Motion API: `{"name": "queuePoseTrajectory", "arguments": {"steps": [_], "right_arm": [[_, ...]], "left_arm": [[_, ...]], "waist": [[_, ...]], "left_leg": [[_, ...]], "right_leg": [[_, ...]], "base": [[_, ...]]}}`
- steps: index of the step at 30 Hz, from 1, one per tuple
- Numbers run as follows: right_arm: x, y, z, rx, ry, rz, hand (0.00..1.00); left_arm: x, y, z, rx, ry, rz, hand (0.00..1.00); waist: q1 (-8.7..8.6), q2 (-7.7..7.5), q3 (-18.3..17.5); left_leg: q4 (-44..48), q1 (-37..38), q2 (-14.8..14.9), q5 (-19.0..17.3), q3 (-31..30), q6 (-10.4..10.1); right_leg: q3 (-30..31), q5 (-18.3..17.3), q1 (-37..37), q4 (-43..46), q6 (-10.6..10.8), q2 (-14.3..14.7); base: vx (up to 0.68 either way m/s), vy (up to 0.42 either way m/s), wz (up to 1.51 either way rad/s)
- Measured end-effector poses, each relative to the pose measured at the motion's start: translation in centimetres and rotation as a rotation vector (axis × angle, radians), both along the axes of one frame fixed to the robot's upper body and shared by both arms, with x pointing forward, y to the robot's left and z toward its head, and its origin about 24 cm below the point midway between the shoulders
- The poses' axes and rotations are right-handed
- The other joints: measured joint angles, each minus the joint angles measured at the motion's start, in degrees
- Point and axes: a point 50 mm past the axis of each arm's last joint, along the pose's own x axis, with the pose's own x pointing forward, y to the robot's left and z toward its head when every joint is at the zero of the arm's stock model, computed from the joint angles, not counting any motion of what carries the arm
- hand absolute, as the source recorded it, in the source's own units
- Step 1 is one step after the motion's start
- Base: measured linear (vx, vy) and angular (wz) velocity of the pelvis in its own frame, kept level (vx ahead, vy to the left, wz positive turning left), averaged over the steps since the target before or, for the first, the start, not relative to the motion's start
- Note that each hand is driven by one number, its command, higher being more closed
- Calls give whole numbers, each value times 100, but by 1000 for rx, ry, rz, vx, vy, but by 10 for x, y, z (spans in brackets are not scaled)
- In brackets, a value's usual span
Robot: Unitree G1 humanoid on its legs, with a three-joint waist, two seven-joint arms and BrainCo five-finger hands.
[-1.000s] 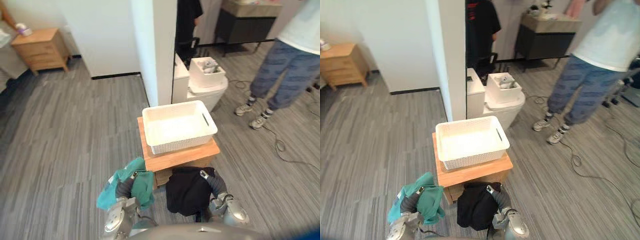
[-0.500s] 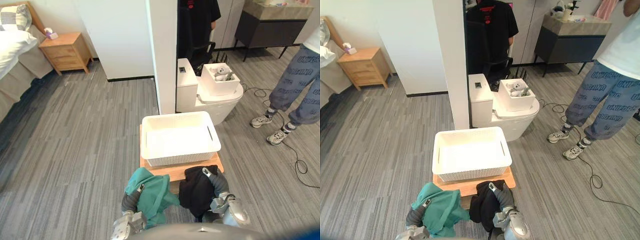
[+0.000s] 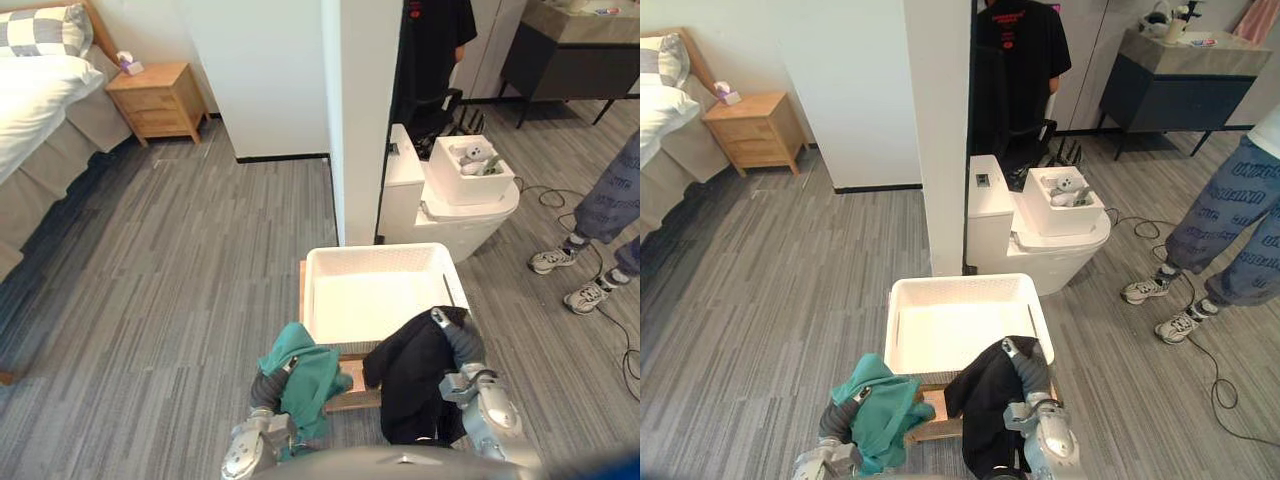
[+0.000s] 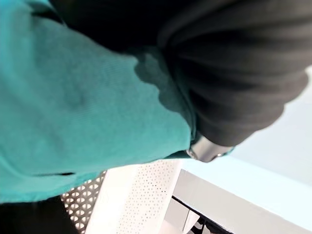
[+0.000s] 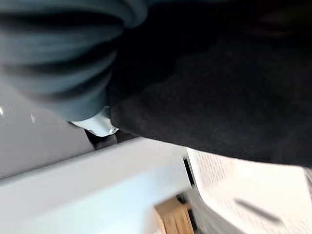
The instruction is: Tidy the bed and pick cloth on bed and put in laundry
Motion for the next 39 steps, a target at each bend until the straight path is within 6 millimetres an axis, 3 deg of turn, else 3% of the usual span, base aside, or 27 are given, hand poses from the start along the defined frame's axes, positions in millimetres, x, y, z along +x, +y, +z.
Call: {"name": "queuePoseTrajectory", "arguments": {"steps": [4,10,14,21,28,39], "right_arm": [[1,-21,24,-86,-93,-50,100],[37,-46,98,-264,-390,25,100],[66,-41,129,-323,-474,125,100],[114,-29,176,-394,-543,195,100],[149,-13,201,-387,-519,221,100],[170,-1,229,-372,-533,236,100]], "left_arm": [[-1,1,-1,-12,7,-42,100],[-3,11,-3,-2,29,-42,100],[-3,13,-3,7,29,-48,100],[5,11,-1,21,9,-67,100],[10,8,-4,15,9,-100,100],[3,10,-10,26,55,-117,100]], "waist": [[-8,-6,5],[1,-210,-123],[47,-376,-205],[84,-364,-233],[168,-376,-243],[343,-384,-255]], "left_leg": [[-155,150,-13,44,-64,-13],[-434,247,-40,168,-154,-25],[-491,229,-48,217,-225,-25],[-493,127,-87,329,-409,9],[-494,20,-80,445,-665,11],[-501,-43,82,590,-763,-48]], "right_leg": [[-37,-28,139,-18,-7,6],[-63,-27,185,-54,-4,15],[-135,-25,188,-58,0,30],[-315,-15,198,-78,21,-12],[-524,41,313,-222,-3,5],[-594,121,353,-337,-121,185]], "base": [[39,15,12],[-33,7,6],[-44,-2,10],[-16,13,13],[-22,-6,19],[-50,-21,5]]}}
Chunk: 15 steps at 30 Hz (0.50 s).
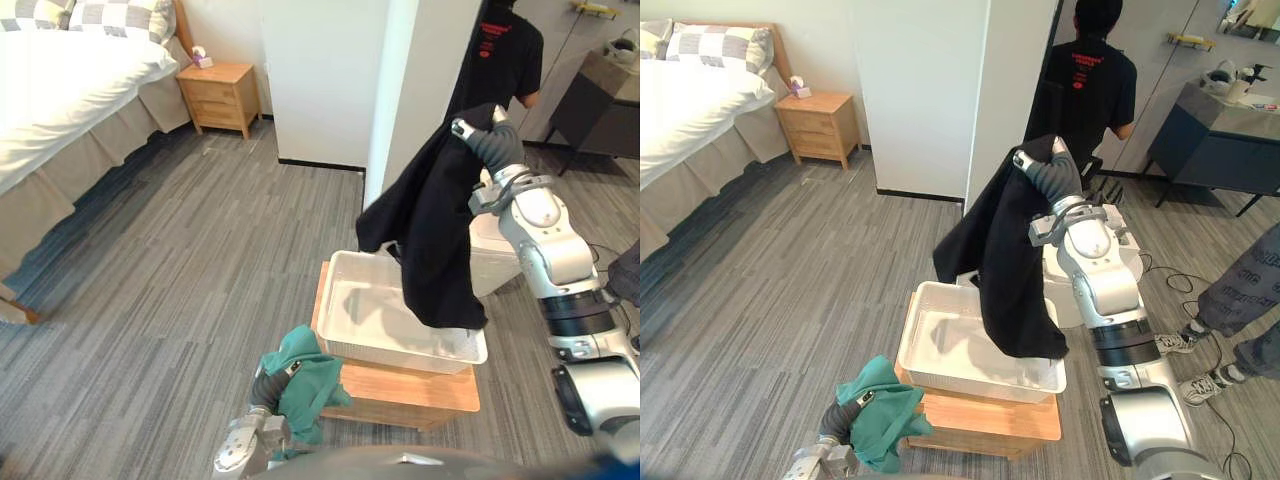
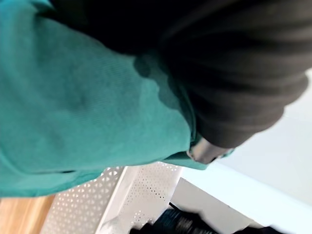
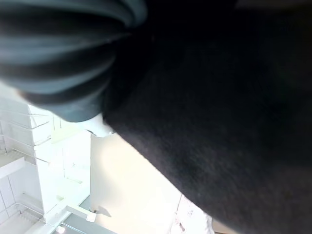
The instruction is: Tidy the bed and pick cloth on bed and put in laundry
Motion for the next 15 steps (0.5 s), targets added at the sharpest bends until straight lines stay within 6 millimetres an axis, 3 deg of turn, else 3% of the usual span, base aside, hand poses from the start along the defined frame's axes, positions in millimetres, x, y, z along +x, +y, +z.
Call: {"name": "queuePoseTrajectory", "arguments": {"steps": [7,10,15], "right_arm": [[3,12,-15,8,82,33,100],[6,25,-35,36,152,37,100],[2,43,-84,97,306,18,100]], "left_arm": [[0,-5,-2,0,23,-41,100],[3,-5,-1,35,24,-86,100],[17,-3,4,54,-9,-93,100]], "waist": [[24,-26,-5],[23,-26,-2],[138,-65,79]], "left_leg": [[0,-66,112,109,-74,-67],[-1,-126,181,143,-86,-90],[-1,-383,275,234,-137,-121]], "right_leg": [[-76,59,3,-65,-84,110],[-78,94,-24,-117,-134,170],[-104,108,-262,-120,-156,270]], "base": [[-34,-22,4],[-50,-25,1],[-39,-30,3]]}}
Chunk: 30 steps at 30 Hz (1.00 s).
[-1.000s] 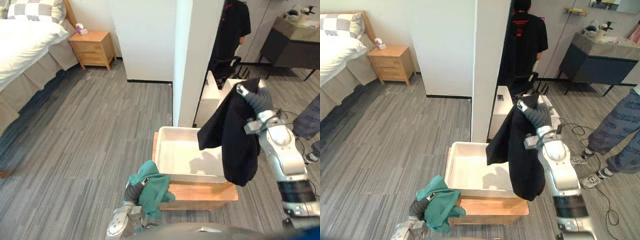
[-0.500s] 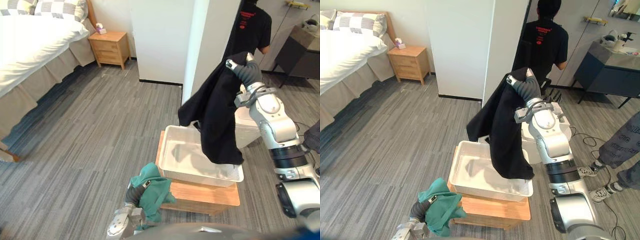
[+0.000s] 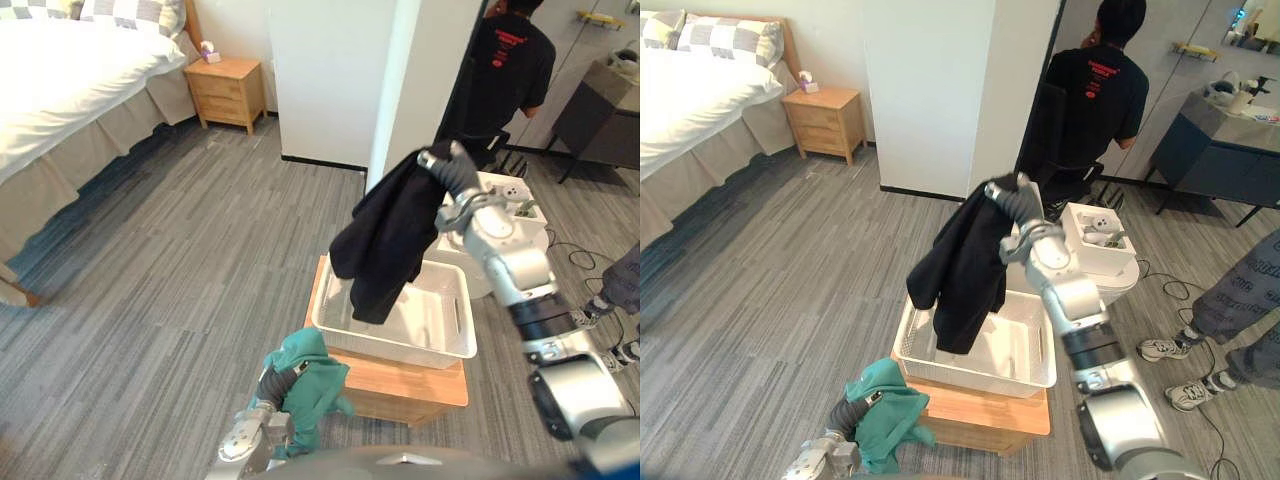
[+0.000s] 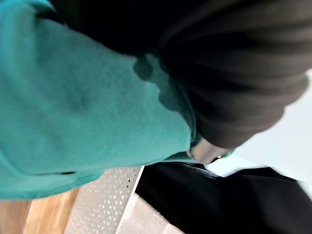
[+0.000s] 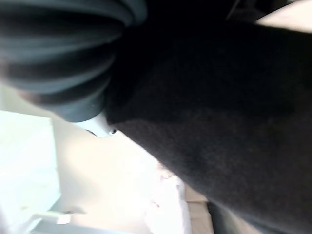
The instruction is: Tidy the bed and pick cloth on bed and put in laundry
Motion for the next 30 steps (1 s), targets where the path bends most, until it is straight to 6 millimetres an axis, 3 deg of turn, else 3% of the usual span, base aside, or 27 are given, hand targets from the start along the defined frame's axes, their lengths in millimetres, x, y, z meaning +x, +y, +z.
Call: {"name": "queuePoseTrajectory", "arguments": {"steps": [4,8,14,20,21,30], "right_arm": [[4,9,-26,10,62,-62,100],[13,0,-48,6,134,-141,100],[36,-26,-32,111,80,-266,100],[34,-49,-47,162,120,-319,100],[32,-51,-52,156,136,-319,0],[4,-63,-99,98,243,-360,0]], "left_arm": [[29,4,14,32,-87,-19,100],[59,2,33,46,-199,-15,100],[99,-2,65,52,-355,-19,100],[116,-4,82,45,-434,-20,100],[117,-3,83,43,-441,-17,100],[119,-1,86,42,-455,-10,100]], "waist": [[39,-41,426],[202,-9,881],[315,16,1372],[272,188,1601],[249,229,1631],[162,247,1669]], "left_leg": [[1,-566,67,162,-86,10],[3,-959,63,327,-106,31],[18,-1344,38,469,-174,5],[18,-1438,4,495,-179,-29],[7,-1432,8,495,-179,-29],[4,-1221,57,398,23,-41]], "right_leg": [[-16,85,-508,2,-1,87],[-59,253,-892,1,-105,86],[-133,321,-1228,17,-139,77],[-136,305,-1345,90,-163,71],[-135,296,-1347,114,-172,71],[52,197,-1335,307,-186,62]], "base": [[-62,-20,10],[-4,-2,4],[40,7,6],[30,10,1],[0,0,0],[13,0,-10]]}}
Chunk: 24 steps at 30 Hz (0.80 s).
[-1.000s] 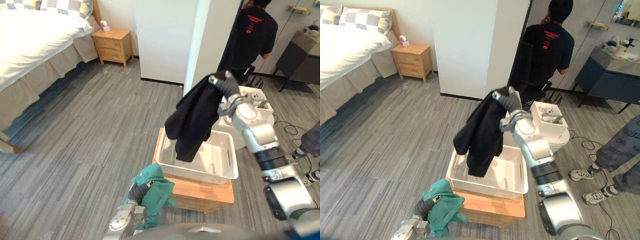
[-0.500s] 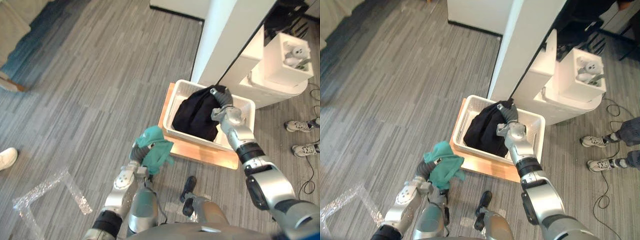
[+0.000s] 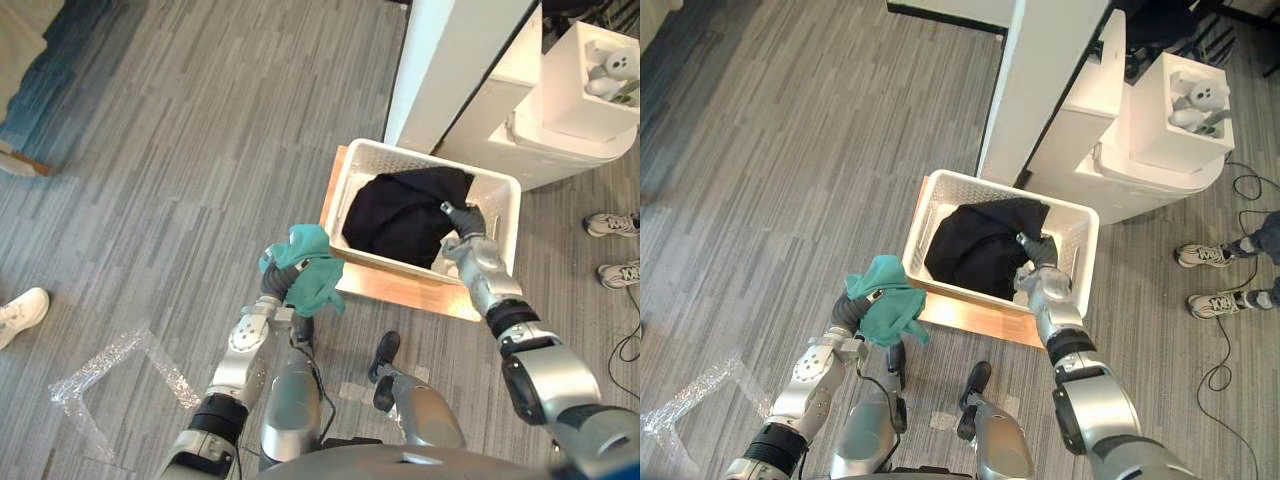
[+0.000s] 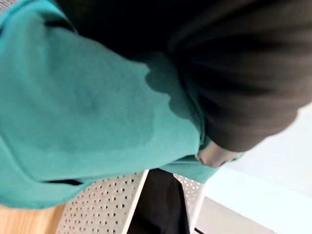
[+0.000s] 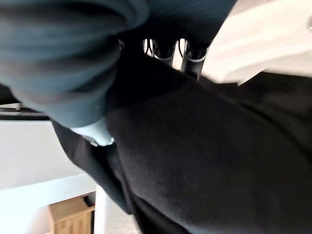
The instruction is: Tidy the bed and pick cloth on bed and put in laundry
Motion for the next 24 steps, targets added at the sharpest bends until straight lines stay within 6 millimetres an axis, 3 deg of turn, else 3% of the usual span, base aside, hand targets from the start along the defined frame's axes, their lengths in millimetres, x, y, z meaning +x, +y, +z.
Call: {"name": "queuePoseTrajectory", "arguments": {"steps": [6,8,13,18,24], "right_arm": [[-18,10,-9,-29,-38,22,0],[-32,10,-19,-40,-25,12,0],[-64,-1,-47,-65,63,-34,0],[-105,-22,-76,-91,180,-130,0],[-135,-48,-85,-88,226,-268,0]], "left_arm": [[-9,2,-7,-14,31,34,100],[-22,2,-16,-27,68,56,100],[-42,14,-28,-35,120,165,100],[-45,44,-19,-44,74,339,100],[-47,57,0,-50,-16,404,100]], "waist": [[-176,-25,-54],[-173,-21,-383],[-187,-25,-782],[-372,10,-1070],[-543,28,-1291]], "left_leg": [[0,485,-39,-93,108,-37],[1,528,-50,-163,149,-43],[1,826,-86,-289,152,-116],[-2,1017,-89,-329,189,-160],[-3,1173,-75,-412,339,-82]], "right_leg": [[96,-112,435,-53,105,-33],[123,-123,496,-132,117,-31],[115,-137,875,-313,138,-36],[94,-153,1112,-413,160,-27],[208,-157,1217,-470,187,-8]], "base": [[55,8,-6],[99,2,-7],[121,-1,2],[36,-5,1],[3,6,-12]]}}
